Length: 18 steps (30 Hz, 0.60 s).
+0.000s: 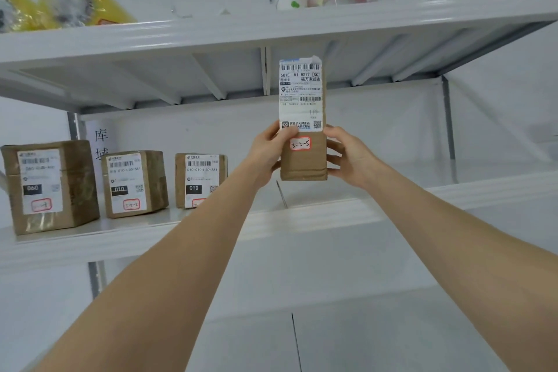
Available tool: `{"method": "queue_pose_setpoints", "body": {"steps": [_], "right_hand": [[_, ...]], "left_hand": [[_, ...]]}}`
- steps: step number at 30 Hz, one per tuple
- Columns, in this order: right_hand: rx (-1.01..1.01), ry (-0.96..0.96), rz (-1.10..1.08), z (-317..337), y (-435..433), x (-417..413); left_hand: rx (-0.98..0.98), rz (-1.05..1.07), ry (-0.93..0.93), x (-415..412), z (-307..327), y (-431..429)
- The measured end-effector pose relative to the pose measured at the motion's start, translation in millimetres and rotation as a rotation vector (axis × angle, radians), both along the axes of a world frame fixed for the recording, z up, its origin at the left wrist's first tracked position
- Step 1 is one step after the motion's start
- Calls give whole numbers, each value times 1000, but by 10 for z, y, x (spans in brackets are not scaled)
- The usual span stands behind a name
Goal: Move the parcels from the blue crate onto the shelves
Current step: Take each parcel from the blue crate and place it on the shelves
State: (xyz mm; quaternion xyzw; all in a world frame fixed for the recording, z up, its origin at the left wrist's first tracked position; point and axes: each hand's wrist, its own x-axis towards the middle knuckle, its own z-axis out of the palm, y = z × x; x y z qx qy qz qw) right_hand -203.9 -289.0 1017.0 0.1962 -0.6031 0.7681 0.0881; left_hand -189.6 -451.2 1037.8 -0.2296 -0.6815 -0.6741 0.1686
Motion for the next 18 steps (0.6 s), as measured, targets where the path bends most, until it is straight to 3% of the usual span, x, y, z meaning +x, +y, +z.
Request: {"method": "queue_pose_setpoints", "body": {"steps": [18], "right_hand": [[233, 47, -142, -122, 498, -436]], "left_hand": [[-140, 84, -97, -472, -264, 635]]}}
